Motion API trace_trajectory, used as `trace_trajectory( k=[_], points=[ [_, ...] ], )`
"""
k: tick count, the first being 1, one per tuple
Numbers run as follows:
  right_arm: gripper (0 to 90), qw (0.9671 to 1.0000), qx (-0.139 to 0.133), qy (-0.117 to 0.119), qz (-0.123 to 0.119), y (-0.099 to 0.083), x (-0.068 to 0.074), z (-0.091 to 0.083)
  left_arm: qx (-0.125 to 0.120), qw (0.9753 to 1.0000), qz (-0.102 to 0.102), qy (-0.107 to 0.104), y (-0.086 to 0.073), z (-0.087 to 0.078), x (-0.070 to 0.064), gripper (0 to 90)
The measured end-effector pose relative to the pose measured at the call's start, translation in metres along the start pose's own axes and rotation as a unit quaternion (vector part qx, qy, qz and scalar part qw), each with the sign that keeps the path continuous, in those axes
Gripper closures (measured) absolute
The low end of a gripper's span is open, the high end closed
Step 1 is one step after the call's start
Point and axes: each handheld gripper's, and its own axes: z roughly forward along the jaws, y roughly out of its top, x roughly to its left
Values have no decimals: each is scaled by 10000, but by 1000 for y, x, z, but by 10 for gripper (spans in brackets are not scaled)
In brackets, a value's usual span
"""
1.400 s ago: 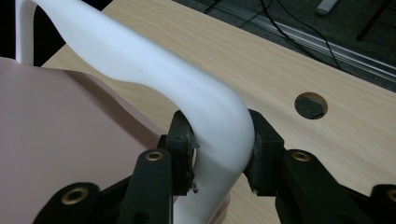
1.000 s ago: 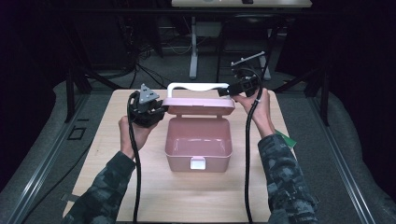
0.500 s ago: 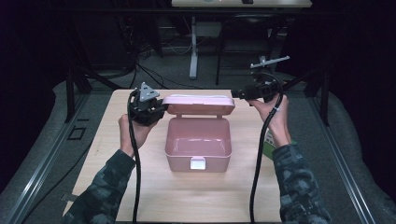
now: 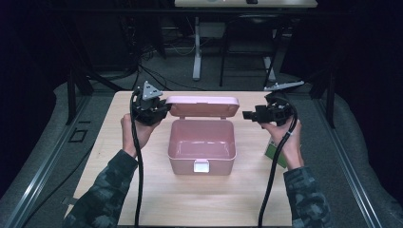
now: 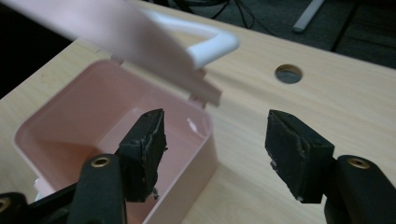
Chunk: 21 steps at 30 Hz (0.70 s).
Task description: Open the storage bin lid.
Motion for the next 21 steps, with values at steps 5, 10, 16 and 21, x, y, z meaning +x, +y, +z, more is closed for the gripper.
trace_trajectory(
  k=[5,10,16,21],
  points=[
    [409,9993,289,213,-66,-24,17,18,2,10000,4,15,0,1,1,774],
    [464,9979,522,380,-8,-44,26,38,48,10000,14,27,3,2,2,781],
    [535,9965,726,404,34,-62,33,53,73,9999,37,75,5,4,3,790],
    [599,9967,779,218,-7,-70,35,58,76,9999,-8,84,8,7,5,800]
  ],
)
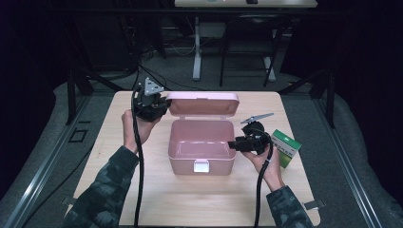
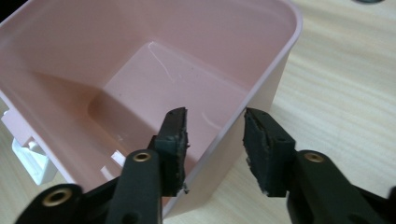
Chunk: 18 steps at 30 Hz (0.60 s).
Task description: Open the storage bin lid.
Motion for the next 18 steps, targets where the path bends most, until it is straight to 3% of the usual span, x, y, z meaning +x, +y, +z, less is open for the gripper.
trace_trajectory(
  k=[4,18],
  points=[
    [625,10000,12,27,22,-5,0,3,-1,9999,-107,-46,1,3,2,802],
    [621,9999,-121,67,79,-10,-1,4,48,9999,-114,-68,0,15,7,800]
  ],
)
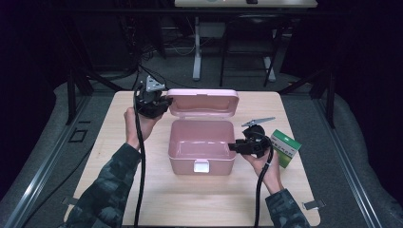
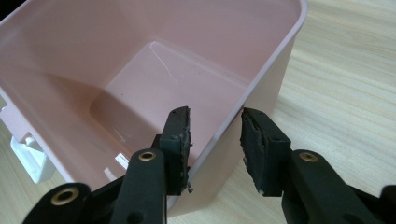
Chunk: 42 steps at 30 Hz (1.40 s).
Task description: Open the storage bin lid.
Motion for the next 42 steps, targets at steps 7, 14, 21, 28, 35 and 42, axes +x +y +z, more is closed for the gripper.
trace_trajectory(
  k=[7,14,21,28,35,42],
  points=[
    [618,10000,-7,12,27,-1,0,1,23,10000,-42,-32,-1,8,3,790],
    [617,10000,-12,11,51,-1,0,1,60,9999,-93,-36,-2,17,5,784],
    [611,10000,-11,4,59,-1,0,2,44,9998,-165,-52,-1,22,7,769],
    [609,10000,-17,-1,56,-1,0,2,61,9997,-246,-47,2,27,10,764],
    [608,10000,-9,-7,57,-1,0,2,114,9996,-249,-88,5,32,14,753],
    [605,10000,-65,-45,30,-3,1,3,87,9995,-284,-106,4,36,16,747]
  ],
)
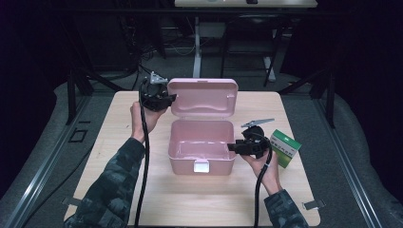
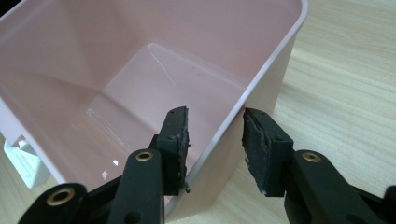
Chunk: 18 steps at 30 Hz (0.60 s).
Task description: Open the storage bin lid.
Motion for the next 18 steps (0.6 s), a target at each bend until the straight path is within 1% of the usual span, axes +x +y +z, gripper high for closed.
trace_trajectory(
  k=[5,9,13,15,18],
  points=[
    [603,10000,-7,7,2,0,0,0,23,10000,-7,52,1,4,1,744],
    [603,10000,1,-9,15,0,0,0,67,9997,-215,-6,4,11,6,745],
    [603,10000,-6,-9,28,0,0,0,116,9995,-290,-38,6,17,10,744],
    [603,10000,-7,-15,29,0,0,0,140,9996,-258,-19,7,20,11,743],
    [603,10000,-15,-23,16,0,0,1,198,9992,-343,-83,8,23,14,748]
  ],
)
